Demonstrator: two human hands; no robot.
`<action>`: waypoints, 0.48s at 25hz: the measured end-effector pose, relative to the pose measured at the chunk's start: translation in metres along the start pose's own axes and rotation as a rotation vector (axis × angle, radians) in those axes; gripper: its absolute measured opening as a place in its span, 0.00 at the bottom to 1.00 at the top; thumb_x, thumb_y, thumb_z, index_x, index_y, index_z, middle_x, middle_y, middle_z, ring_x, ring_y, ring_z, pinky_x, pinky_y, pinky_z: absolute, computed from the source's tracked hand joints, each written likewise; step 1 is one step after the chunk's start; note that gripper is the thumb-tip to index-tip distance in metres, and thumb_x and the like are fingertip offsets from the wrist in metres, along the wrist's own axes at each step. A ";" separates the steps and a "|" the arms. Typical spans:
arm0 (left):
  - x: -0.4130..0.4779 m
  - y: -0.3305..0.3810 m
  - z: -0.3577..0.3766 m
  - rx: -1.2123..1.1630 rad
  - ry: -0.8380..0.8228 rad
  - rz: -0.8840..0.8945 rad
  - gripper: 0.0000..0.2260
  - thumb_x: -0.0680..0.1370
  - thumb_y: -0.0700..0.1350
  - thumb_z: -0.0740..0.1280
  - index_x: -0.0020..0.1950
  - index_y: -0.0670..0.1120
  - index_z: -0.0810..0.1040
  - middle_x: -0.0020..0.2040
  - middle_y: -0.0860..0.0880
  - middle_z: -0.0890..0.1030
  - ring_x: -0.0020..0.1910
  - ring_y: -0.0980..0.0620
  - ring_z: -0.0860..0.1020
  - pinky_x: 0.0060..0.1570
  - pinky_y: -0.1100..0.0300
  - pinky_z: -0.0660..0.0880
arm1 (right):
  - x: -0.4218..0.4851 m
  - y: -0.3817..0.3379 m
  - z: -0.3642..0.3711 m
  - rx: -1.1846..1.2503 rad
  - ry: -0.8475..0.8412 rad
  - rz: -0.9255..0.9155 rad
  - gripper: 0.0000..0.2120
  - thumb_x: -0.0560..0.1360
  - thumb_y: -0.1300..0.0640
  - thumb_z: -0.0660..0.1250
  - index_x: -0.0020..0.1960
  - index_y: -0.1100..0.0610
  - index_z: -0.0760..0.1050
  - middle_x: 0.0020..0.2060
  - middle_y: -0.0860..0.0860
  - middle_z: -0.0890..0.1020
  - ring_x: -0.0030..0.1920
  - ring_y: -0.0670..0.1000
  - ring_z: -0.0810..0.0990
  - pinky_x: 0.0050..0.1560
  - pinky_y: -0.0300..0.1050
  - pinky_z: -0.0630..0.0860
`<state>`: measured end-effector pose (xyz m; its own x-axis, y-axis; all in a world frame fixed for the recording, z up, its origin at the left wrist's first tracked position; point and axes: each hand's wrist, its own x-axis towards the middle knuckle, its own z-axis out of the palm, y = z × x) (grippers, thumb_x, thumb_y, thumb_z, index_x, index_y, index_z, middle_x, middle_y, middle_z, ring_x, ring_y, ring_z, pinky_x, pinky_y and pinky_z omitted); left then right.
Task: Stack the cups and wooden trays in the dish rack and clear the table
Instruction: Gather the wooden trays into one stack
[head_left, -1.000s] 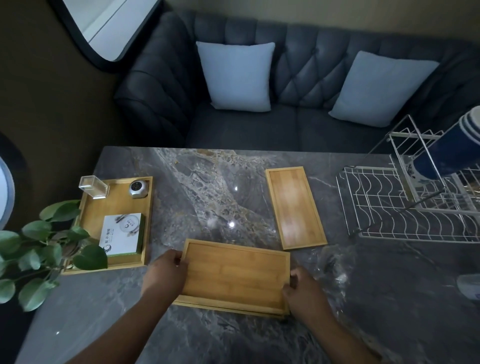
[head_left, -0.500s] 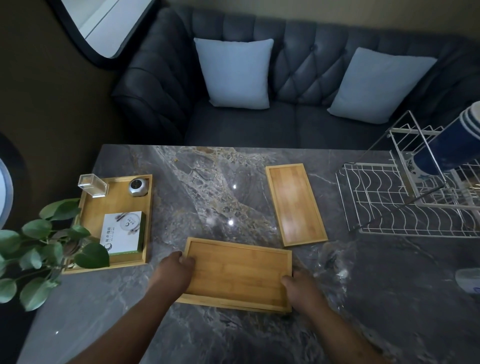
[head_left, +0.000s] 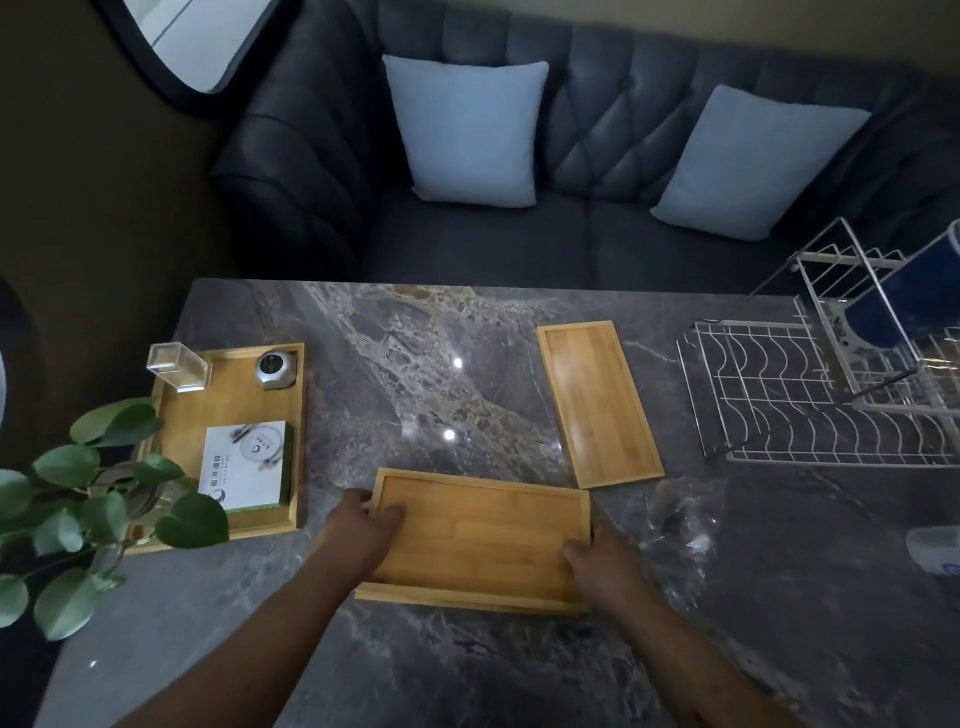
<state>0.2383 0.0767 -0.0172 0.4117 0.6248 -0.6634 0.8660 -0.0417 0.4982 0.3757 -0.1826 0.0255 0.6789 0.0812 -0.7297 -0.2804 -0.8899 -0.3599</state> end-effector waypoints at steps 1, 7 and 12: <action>0.004 0.003 -0.005 0.002 0.006 0.023 0.30 0.76 0.59 0.69 0.74 0.48 0.68 0.67 0.41 0.78 0.60 0.41 0.79 0.55 0.48 0.74 | -0.002 -0.003 -0.001 0.030 0.015 -0.014 0.23 0.79 0.55 0.64 0.73 0.58 0.70 0.64 0.57 0.80 0.60 0.58 0.80 0.53 0.47 0.74; 0.021 0.049 -0.028 0.326 0.155 0.343 0.24 0.74 0.61 0.66 0.67 0.51 0.76 0.64 0.43 0.80 0.61 0.41 0.79 0.57 0.48 0.75 | 0.015 -0.005 -0.018 0.159 0.082 -0.057 0.20 0.81 0.53 0.62 0.72 0.56 0.72 0.66 0.54 0.79 0.57 0.52 0.77 0.53 0.45 0.69; 0.045 0.116 -0.006 0.628 0.022 0.473 0.14 0.77 0.56 0.64 0.57 0.53 0.81 0.57 0.47 0.83 0.54 0.46 0.80 0.48 0.55 0.74 | 0.043 -0.001 -0.037 0.138 0.102 -0.040 0.13 0.81 0.50 0.61 0.60 0.55 0.78 0.55 0.53 0.83 0.49 0.53 0.79 0.50 0.48 0.73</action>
<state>0.3552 0.1050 0.0142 0.7766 0.4461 -0.4449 0.6013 -0.7356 0.3119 0.4303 -0.1944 0.0154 0.7548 0.0636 -0.6529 -0.3370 -0.8164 -0.4690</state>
